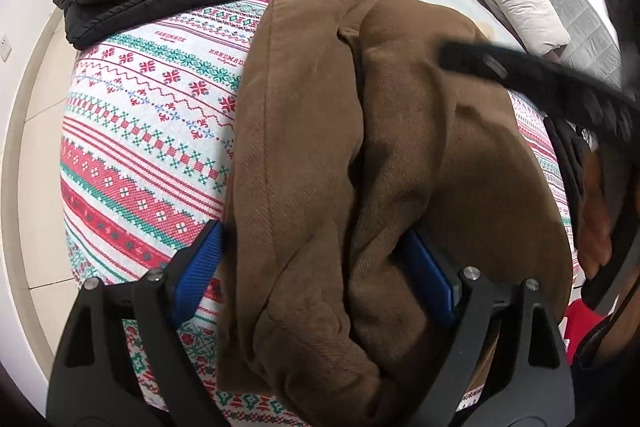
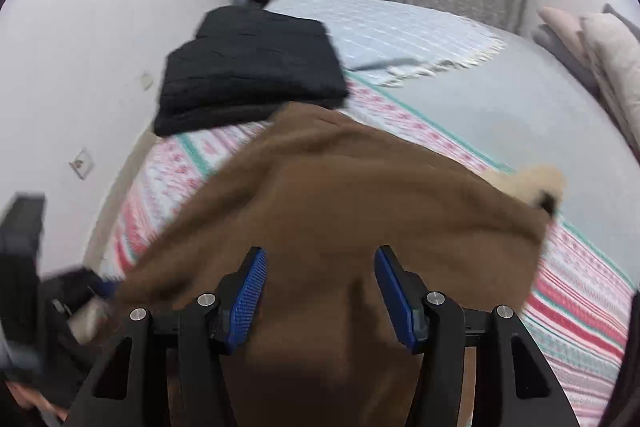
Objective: Fold large clothes
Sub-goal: 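Fold the lifted parka half over onto the bundle with the right tool, then grasp the folded parka bundle with both tools from its sides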
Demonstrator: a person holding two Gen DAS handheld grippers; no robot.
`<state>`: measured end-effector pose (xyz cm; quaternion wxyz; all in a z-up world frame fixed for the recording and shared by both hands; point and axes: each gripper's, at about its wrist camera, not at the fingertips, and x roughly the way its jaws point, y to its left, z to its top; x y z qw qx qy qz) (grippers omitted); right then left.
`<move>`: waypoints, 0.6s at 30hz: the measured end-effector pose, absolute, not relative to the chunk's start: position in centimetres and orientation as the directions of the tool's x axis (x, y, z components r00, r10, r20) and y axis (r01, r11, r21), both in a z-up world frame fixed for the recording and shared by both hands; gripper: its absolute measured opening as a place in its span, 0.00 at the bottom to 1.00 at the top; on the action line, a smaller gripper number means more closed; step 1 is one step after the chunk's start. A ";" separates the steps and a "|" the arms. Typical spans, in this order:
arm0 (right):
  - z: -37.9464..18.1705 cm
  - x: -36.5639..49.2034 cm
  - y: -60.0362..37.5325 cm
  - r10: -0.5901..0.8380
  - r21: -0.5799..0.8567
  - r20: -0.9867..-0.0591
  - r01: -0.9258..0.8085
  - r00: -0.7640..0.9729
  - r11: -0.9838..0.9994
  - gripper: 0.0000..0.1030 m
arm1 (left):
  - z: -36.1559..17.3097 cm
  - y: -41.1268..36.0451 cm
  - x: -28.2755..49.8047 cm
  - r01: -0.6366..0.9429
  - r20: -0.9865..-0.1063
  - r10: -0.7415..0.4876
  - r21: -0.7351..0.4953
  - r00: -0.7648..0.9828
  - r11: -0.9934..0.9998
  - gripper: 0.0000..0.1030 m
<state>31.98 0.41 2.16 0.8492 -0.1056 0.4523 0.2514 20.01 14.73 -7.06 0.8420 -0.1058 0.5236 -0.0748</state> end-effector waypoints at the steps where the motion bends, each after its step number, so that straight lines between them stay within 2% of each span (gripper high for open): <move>1: 1.6 33.0 1.6 0.332 0.049 -0.828 -0.530 0.452 0.846 0.56 | -7.0 14.7 19.8 0.019 -0.863 -0.237 -0.255 0.446 0.967 0.87; 4: -3.7 36.3 4.3 0.212 0.006 -0.914 -0.510 0.347 0.860 0.55 | -6.6 15.1 19.1 0.019 -0.854 -0.218 -0.237 0.472 0.971 0.87; 6: -6.1 37.4 4.8 0.200 0.023 -0.927 -0.484 0.317 0.875 0.63 | -6.6 15.5 19.0 0.020 -0.857 -0.192 -0.208 0.479 0.978 0.87; 7: -6.2 37.3 5.0 0.197 0.018 -0.924 -0.477 0.328 0.878 0.63 | -6.6 15.6 19.0 0.028 -0.857 -0.205 -0.218 0.473 0.975 0.87; 11: -5.0 36.3 4.6 0.200 0.001 -0.911 -0.483 0.362 0.876 0.64 | -7.2 16.1 19.3 0.029 -0.862 -0.262 -0.277 0.434 0.961 0.87; 16: 0.5 30.8 -1.3 0.351 0.174 -0.840 -0.406 0.414 0.897 0.64 | -6.8 16.0 18.8 0.038 -0.857 -0.262 -0.274 0.445 0.961 0.87; 18: 0.8 27.1 -3.0 0.319 0.123 -0.849 -0.428 0.422 0.895 0.64 | -6.8 16.1 18.7 0.033 -0.857 -0.261 -0.276 0.444 0.961 0.87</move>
